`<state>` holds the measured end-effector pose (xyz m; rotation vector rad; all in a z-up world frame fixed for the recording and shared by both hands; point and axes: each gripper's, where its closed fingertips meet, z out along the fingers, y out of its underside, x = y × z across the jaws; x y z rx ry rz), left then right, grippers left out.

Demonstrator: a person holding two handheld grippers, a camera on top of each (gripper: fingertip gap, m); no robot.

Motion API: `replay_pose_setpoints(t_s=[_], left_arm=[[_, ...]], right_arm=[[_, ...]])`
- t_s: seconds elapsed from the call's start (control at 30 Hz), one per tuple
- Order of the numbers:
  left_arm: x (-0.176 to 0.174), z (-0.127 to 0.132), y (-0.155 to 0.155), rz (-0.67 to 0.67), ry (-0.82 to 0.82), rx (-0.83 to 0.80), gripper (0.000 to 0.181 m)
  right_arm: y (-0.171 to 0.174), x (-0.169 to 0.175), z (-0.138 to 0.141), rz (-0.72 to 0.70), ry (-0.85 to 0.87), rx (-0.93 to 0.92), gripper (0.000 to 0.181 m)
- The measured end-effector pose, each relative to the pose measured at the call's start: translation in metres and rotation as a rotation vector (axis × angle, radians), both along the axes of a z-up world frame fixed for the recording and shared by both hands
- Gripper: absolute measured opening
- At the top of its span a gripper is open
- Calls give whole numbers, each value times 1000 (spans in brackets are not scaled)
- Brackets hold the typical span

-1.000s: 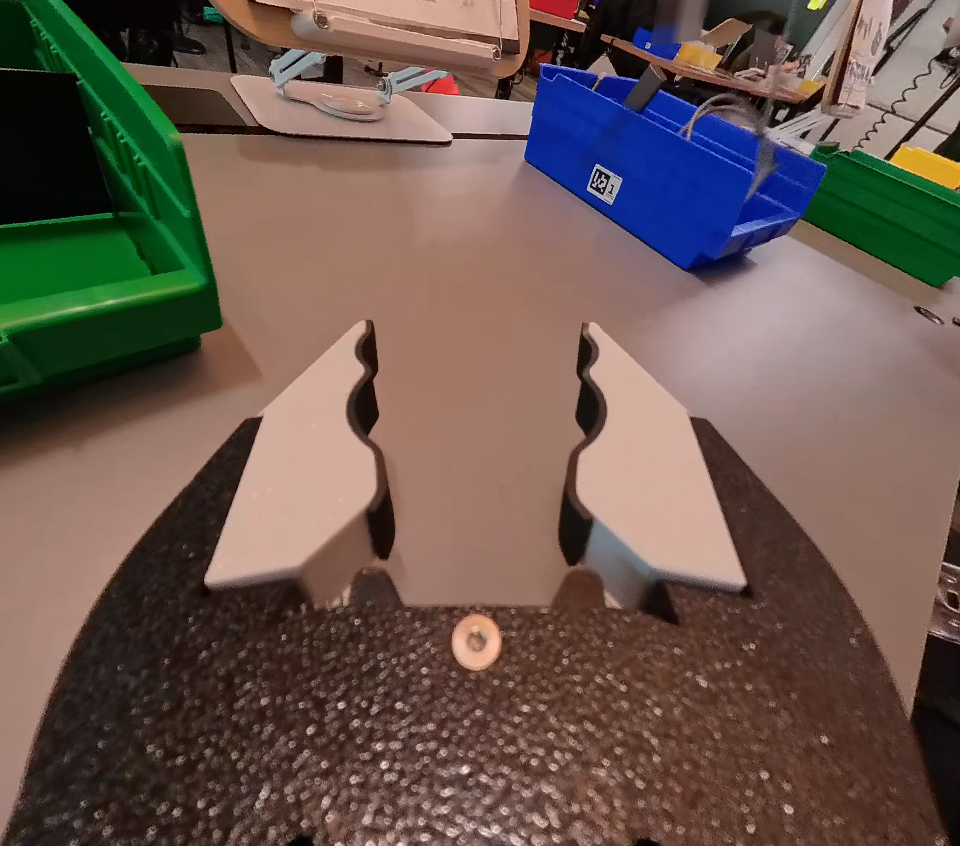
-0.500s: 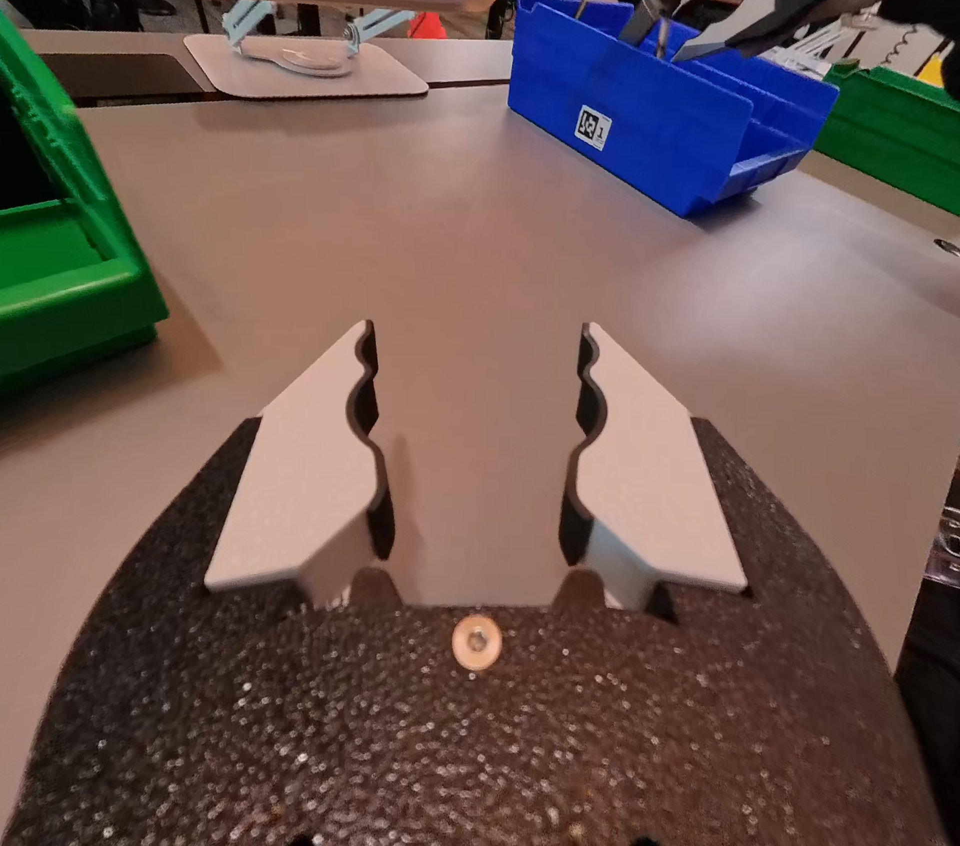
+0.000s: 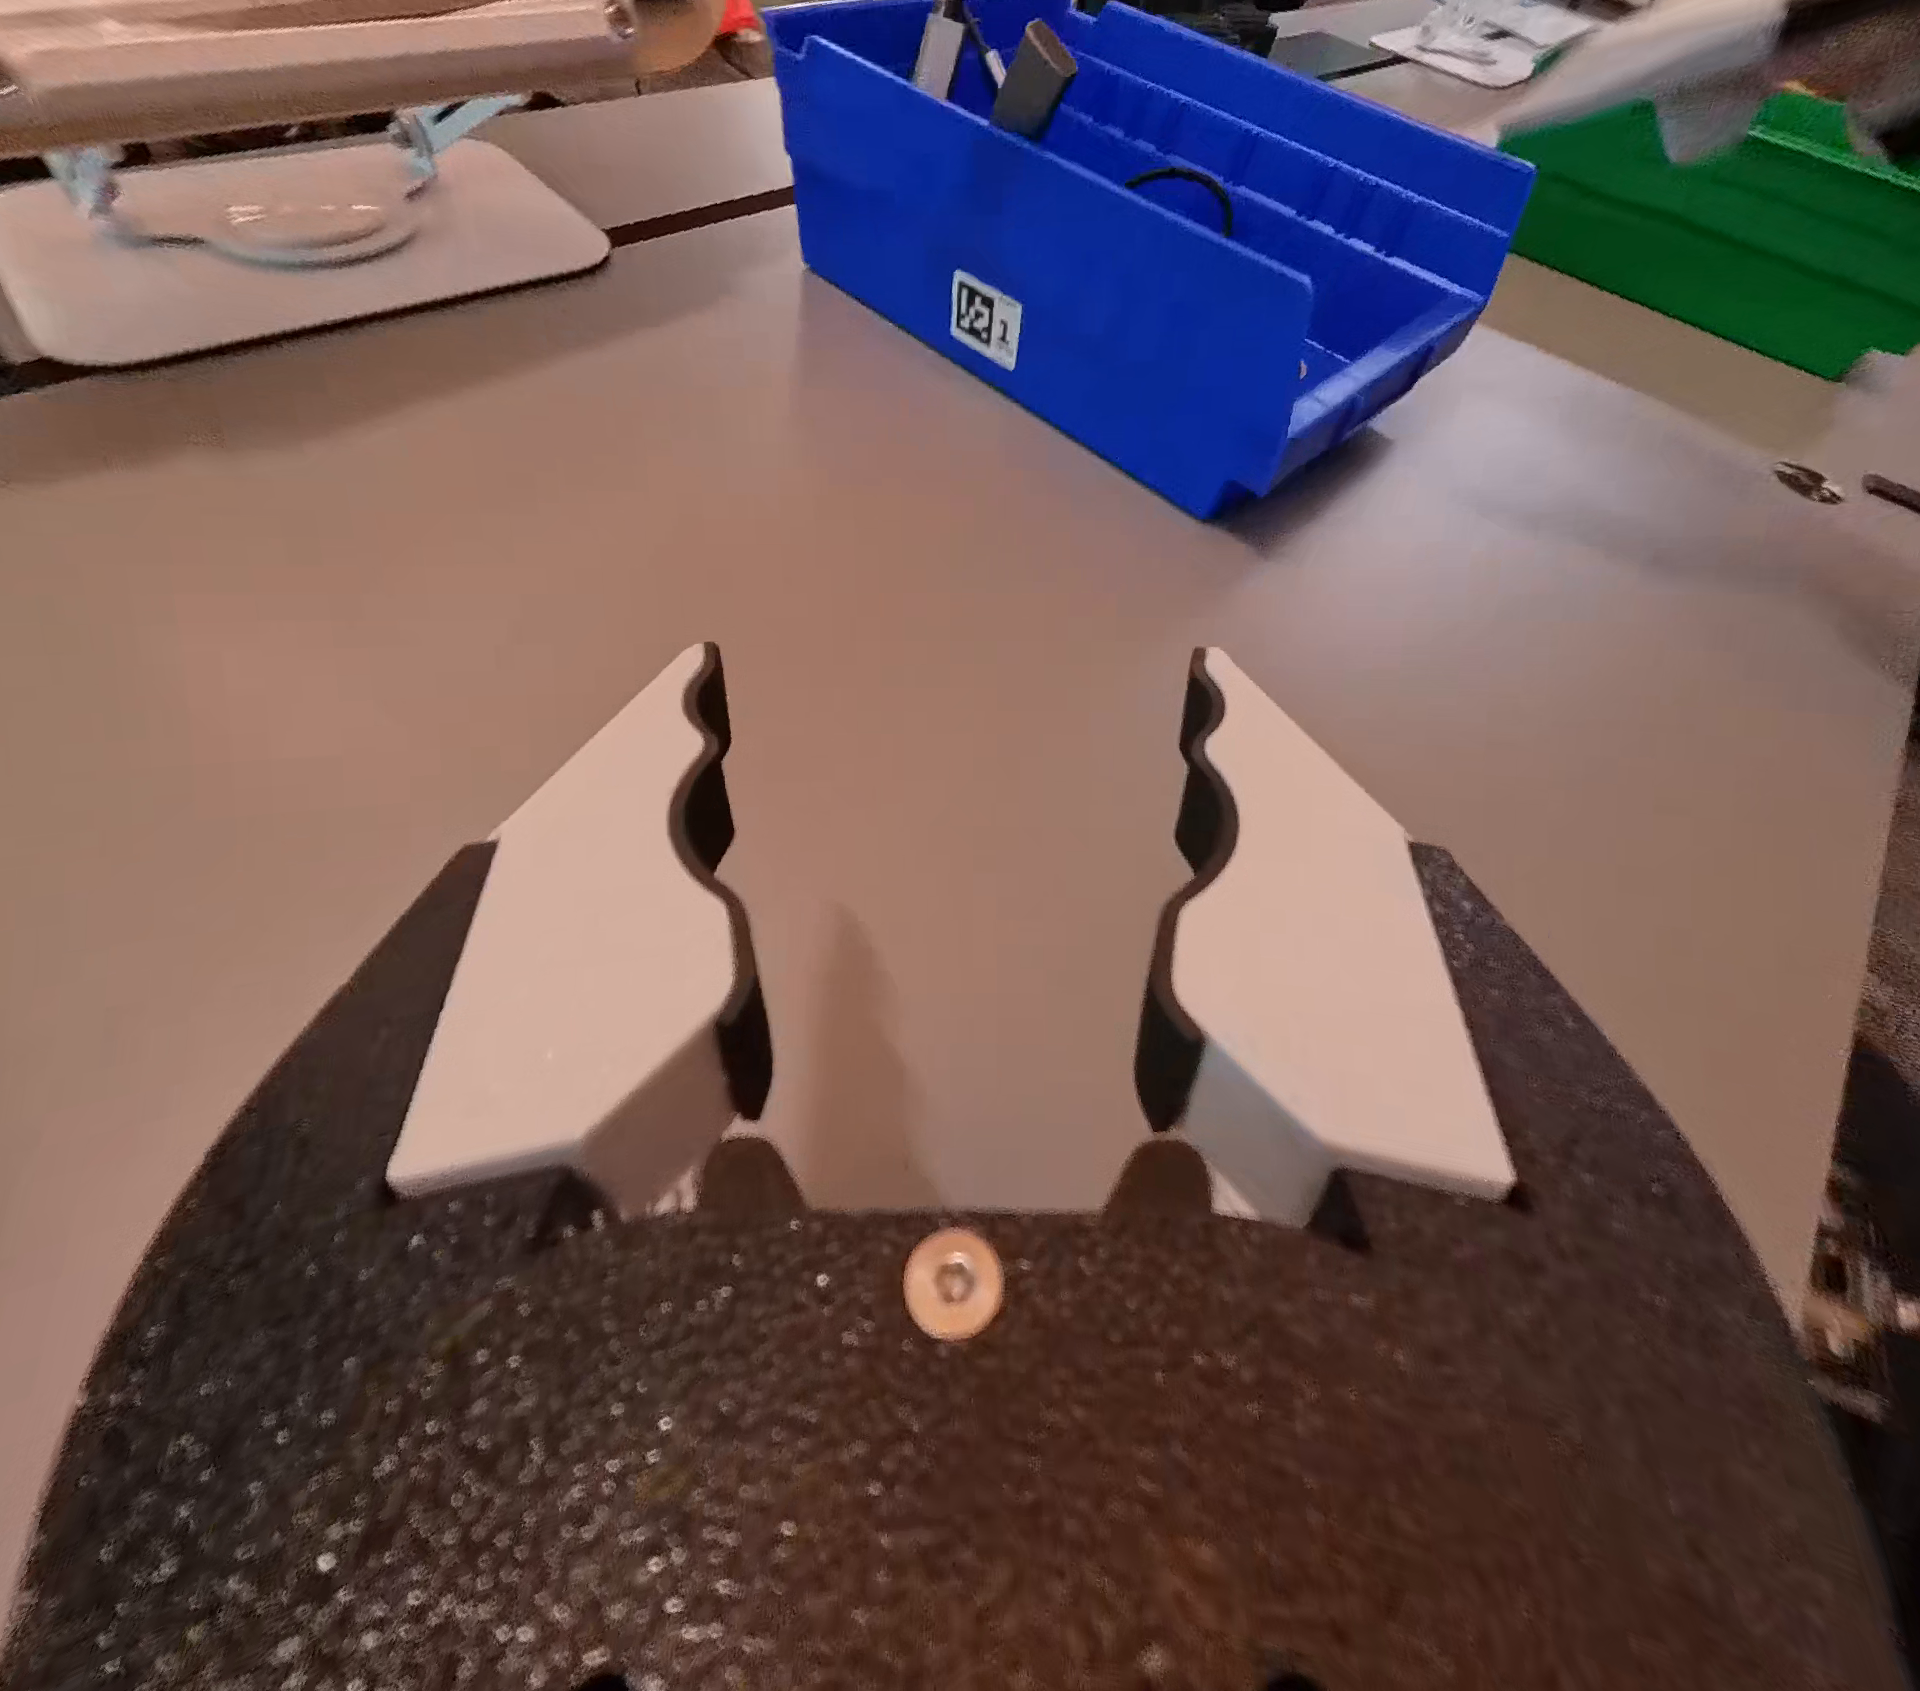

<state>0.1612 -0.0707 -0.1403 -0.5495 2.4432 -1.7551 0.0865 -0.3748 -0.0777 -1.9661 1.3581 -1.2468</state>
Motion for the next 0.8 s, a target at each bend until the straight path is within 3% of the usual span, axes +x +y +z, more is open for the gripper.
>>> replay_pose_setpoints(t_s=[0.13, 0.23, 0.4, 0.5, 0.63, 0.67, 0.73, 0.8], left_arm=[[-10, 16, -73, -14, 73, 39, 100], [-17, 25, -128, -25, 109, 97, 101], [-25, 9, -201, -35, 176, 264, 96], [-15, -13, -226, 25, 133, 349, 97], [9, -44, -229, 104, -27, 466, 92], [10, -47, -227, 91, -32, 463, 79], [21, -42, -216, 127, -50, 403, 36], [45, -38, -194, 203, -80, 373, 13]], right_arm=[[9, -47, -35, -160, -111, 116, 112], [7, -75, -51, -277, -166, 201, 113], [-16, -89, -51, -396, -190, 218, 119], [-27, -89, -58, -440, -189, 244, 120], [-24, -85, -66, -426, -186, 298, 119], [-24, -84, -66, -424, -187, 300, 119], [-24, -85, -66, -427, -189, 303, 119], [-24, -86, -63, -425, -197, 304, 118]])
